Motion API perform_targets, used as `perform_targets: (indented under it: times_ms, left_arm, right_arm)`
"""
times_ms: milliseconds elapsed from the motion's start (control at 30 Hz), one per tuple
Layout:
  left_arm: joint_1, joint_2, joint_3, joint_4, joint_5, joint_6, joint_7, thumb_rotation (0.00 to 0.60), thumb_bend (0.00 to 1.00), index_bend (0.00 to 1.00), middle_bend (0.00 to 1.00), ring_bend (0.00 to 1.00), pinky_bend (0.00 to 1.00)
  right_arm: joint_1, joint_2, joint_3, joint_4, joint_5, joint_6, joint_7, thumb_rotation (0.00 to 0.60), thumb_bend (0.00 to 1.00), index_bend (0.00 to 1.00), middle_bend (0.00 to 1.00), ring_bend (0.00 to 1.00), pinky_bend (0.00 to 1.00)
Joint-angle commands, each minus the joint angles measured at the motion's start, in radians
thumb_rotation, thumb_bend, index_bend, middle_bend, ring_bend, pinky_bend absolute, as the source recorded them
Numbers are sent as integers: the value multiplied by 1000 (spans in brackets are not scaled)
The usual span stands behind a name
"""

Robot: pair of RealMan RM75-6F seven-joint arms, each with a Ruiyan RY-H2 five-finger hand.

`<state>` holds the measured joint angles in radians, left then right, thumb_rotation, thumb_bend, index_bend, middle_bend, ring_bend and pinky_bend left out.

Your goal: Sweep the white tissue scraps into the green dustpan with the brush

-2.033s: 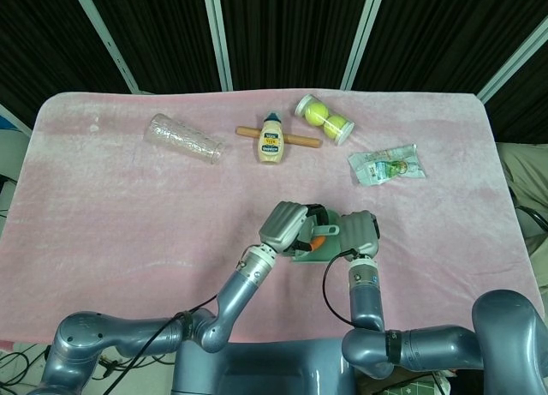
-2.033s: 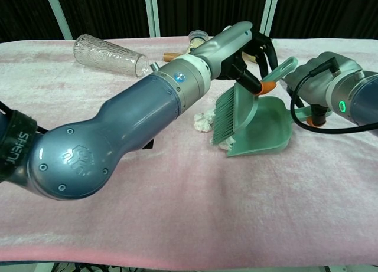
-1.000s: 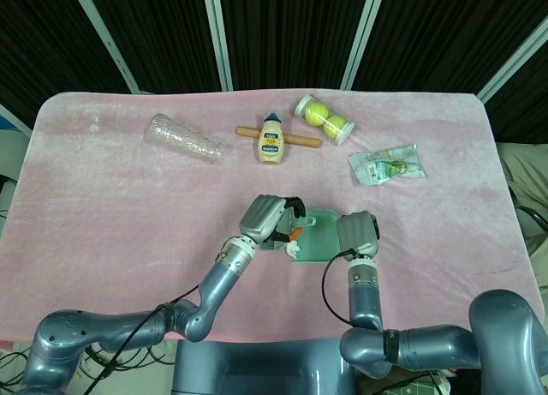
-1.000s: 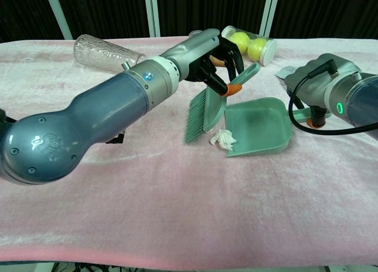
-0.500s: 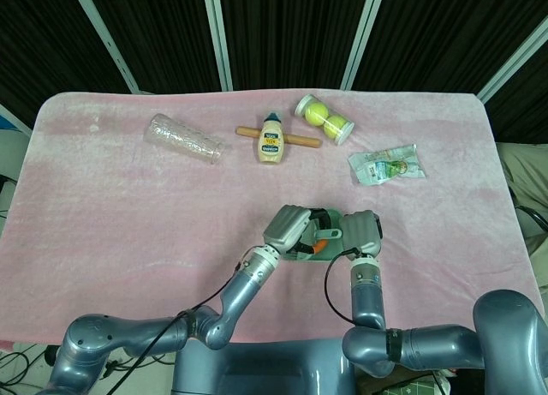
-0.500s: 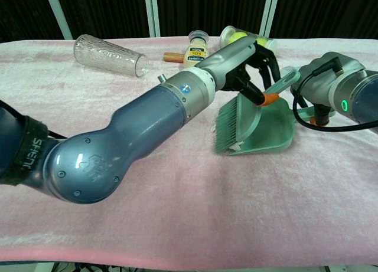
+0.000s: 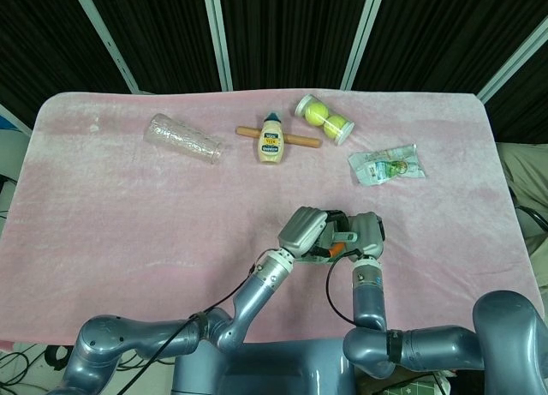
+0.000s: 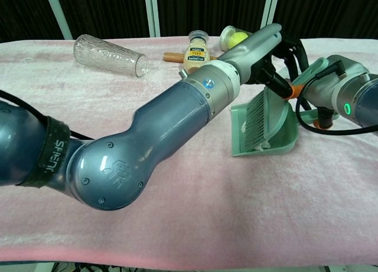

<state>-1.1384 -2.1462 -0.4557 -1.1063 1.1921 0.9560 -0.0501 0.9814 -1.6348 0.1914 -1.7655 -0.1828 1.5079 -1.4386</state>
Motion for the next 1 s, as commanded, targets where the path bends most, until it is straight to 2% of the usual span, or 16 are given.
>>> perform_targets:
  times_ms: [33,667,1000]
  left_arm:
    - [7,12,-5,-12,6,7,-12,600,450,652,708,886,988]
    - [56,152,-2,-154,11,23,26,600,450,653,708,886,988]
    - [79,310,59,-215,-6,-43,176,600,450,653,708,886,988]
  right_arm:
    - [0,1,0,0,-1,-1,1,600,451,739,685,723,748]
    - [-2,2,2,-14,-5,6,6,600,452,739,685,723,747]
    - [-10,11,27,-26,35,7,19,600,452,739,685,723,748]
